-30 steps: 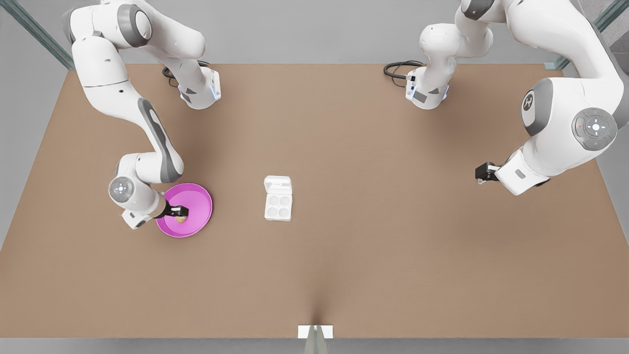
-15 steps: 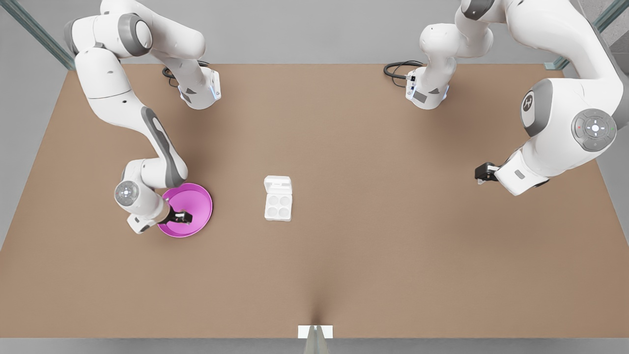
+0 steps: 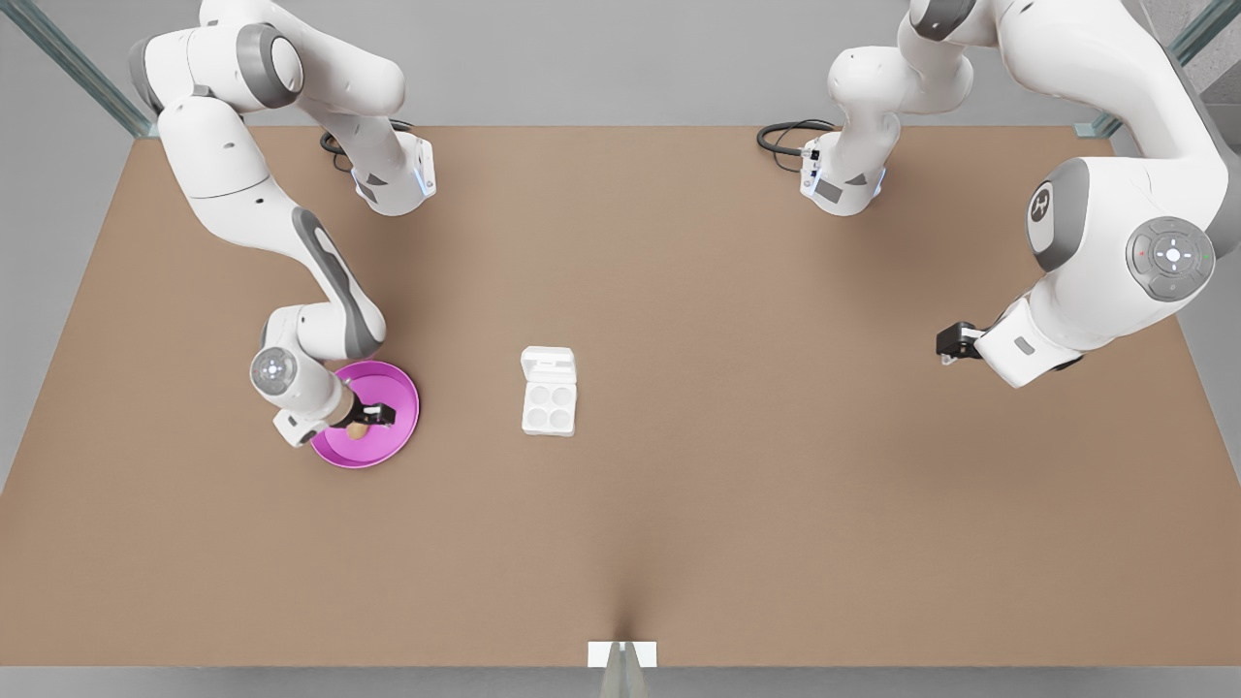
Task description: Pack egg into the box and close the box lid
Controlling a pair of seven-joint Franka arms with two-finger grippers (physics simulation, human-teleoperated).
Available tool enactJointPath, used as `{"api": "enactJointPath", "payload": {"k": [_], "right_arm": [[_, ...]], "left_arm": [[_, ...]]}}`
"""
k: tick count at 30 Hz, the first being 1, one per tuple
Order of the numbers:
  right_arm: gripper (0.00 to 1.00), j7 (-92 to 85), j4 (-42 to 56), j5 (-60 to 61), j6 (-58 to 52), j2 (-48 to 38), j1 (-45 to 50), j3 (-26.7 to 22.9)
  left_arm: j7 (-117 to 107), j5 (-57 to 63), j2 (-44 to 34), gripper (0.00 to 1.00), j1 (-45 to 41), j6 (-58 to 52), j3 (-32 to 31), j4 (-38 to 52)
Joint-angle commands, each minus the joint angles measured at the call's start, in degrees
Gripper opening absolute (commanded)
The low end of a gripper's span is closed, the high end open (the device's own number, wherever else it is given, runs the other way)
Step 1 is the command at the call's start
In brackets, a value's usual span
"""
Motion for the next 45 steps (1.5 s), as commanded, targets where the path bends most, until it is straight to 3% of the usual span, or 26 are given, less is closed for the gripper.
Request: {"api": "enactJointPath", "payload": {"k": [1,6,8,13,16,18,23,27,35,36,38,39,45], "right_arm": [[1.0,0.6,0.0,0.1,1.3,-0.1,0.1,0.0],[1.0,0.6,0.9,0.1,2.3,0.1,-0.1,0.0],[0.89,0.7,1.0,0.1,2.5,0.1,-0.2,0.0],[0.89,0.6,1.4,0.1,3.4,0.6,-0.1,0.0],[0.65,0.6,1.4,0.1,3.8,0.8,-0.1,0.0],[0.56,0.6,1.4,0.3,3.9,0.8,-0.1,0.0],[0.56,0.6,1.4,0.3,3.9,0.8,-0.2,0.0],[0.76,0.5,1.1,0.3,3.8,0.7,-0.2,0.0],[0.76,0.5,-1.0,0.3,3.4,0.2,-0.6,0.0],[0.75,0.5,-0.9,0.3,3.4,0.2,-0.6,0.0],[0.52,0.5,-0.8,0.3,3.4,0.2,-0.5,0.0],[0.46,0.5,-0.7,0.3,3.4,0.2,-0.5,0.0],[0.41,0.1,-0.5,0.2,3.2,0.0,-0.2,0.0]], "left_arm": [[0.0,0.0,0.0,1.0,0.0,0.0,0.0,0.0],[0.1,0.0,0.0,1.0,0.1,0.1,0.0,0.0],[0.1,0.0,0.0,1.0,0.1,0.1,0.1,0.0],[0.1,0.0,0.0,1.0,0.2,0.2,0.0,0.0],[0.1,0.0,0.0,1.0,0.1,0.2,0.1,0.0],[0.1,0.0,0.0,1.0,0.1,0.2,0.0,0.0],[0.0,0.0,0.0,1.0,0.1,0.5,0.1,-0.1],[0.0,0.0,0.3,1.0,0.0,0.5,0.0,-0.1],[0.0,0.0,0.3,1.0,0.0,0.5,0.0,-0.1],[0.0,0.0,0.3,1.0,0.0,0.5,0.1,-0.1],[0.0,0.0,0.3,1.0,0.0,0.5,0.1,-0.1],[0.0,0.0,0.4,1.0,0.0,0.5,0.0,-0.1],[0.0,0.0,0.4,1.0,0.0,0.5,0.0,-0.1]]}}
